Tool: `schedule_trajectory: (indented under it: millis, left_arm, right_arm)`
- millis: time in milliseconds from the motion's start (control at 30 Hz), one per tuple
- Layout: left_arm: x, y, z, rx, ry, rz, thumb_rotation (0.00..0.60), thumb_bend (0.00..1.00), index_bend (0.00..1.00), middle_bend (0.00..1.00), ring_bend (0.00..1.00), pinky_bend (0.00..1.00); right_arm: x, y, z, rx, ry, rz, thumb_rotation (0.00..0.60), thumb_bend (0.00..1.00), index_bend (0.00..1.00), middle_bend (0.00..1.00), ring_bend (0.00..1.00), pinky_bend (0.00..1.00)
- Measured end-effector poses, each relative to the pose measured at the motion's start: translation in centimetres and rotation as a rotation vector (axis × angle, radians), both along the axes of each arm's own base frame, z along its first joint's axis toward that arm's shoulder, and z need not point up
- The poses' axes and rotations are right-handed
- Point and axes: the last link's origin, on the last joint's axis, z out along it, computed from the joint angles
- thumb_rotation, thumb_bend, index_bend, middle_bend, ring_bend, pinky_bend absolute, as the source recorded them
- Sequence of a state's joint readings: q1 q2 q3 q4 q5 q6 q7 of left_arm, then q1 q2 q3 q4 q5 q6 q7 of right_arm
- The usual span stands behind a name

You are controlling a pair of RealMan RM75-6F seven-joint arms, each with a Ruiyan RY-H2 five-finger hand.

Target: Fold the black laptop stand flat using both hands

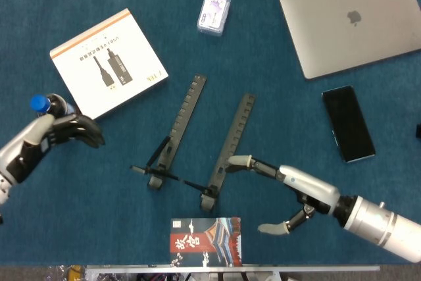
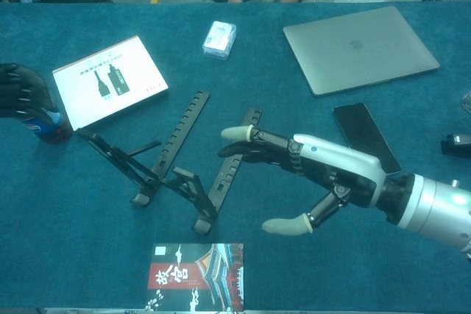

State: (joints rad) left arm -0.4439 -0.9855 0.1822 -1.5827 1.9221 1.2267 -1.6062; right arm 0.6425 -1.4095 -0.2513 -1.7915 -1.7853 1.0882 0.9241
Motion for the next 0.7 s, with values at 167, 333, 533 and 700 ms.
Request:
schedule_trajectory:
  millis: [167,333,533,700]
  left_arm:
    - [0.8,0.5,-1.6,-0.041,-0.036,-0.016,0.0,0.21,0.35,0.41,0.3,0.33]
    - [2.0,1.3,-2.7,-0.064,-0.064,-0.034,0.0,0.21,0.35,0.41,0.3,0.33]
    - [3.1,1.9,-4.4,-0.087,-0.08,-0.039,0.0,0.21,0.34,0.41,0.3,0.33]
    - [4.0,2.1,-5.5,-0.093,-0.082,-0.053,0.0,0.21,0.34,0.41,0.3,0.33]
  right_arm:
    - [-0.3,0.0,-0.1,0.001,0.004,-0.004,0.6,0.19,0.04,0.13,0.0,0.05]
    - [-0.4,-0.1,0.0,0.0,0.003,-0.008,0.6,0.19,0.04,0.13,0.0,0.05]
    - [-0.7,-0.2,-0.1,0.007,0.002,-0.014,0.6,0.19,0.04,0.13,0.0,0.05]
    - [-1.0,-0.4,-0.1,0.009,0.001,-0.017,0.6,0.19,0.04,0.13,0.0,0.05]
